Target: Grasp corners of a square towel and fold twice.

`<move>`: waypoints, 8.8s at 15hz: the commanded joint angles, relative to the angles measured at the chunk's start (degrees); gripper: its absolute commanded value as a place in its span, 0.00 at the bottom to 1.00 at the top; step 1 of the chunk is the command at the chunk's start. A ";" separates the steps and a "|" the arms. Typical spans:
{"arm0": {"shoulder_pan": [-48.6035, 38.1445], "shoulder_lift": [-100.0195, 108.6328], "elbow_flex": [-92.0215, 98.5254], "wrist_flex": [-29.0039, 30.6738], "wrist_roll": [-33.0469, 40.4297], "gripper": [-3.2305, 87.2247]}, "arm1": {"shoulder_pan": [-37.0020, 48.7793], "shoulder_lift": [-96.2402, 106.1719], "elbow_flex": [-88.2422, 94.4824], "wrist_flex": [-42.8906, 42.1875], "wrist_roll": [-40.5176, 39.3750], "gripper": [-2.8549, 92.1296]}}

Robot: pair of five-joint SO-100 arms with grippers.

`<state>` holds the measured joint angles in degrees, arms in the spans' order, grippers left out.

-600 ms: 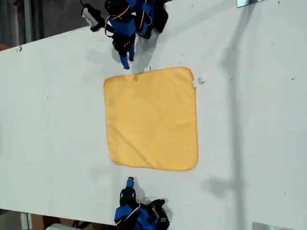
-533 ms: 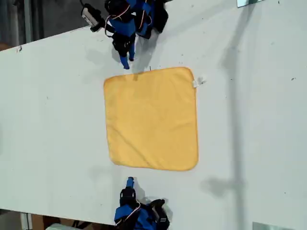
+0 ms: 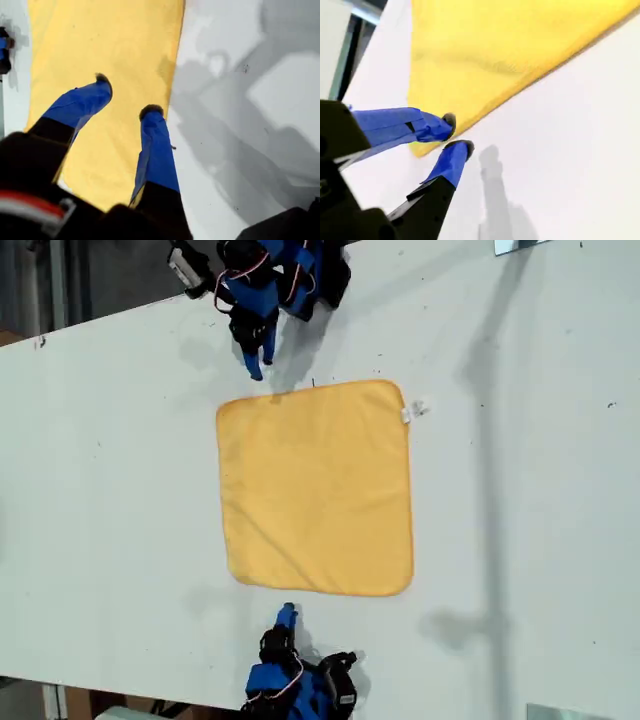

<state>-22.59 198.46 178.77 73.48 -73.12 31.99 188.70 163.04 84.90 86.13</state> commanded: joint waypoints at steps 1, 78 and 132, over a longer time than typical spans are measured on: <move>4.83 0.35 0.09 -0.35 -10.37 0.14 | -6.33 0.00 -1.41 -0.26 -0.35 0.22; 47.55 -125.95 -100.46 11.16 -37.71 0.32 | -60.56 -120.41 -66.09 -8.88 -7.73 0.03; -35.42 -110.65 -102.66 10.28 21.09 0.03 | 16.00 -93.78 -77.52 -9.40 -47.02 0.03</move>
<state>-54.14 89.74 80.42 84.11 -54.23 44.82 94.75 86.48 76.20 40.61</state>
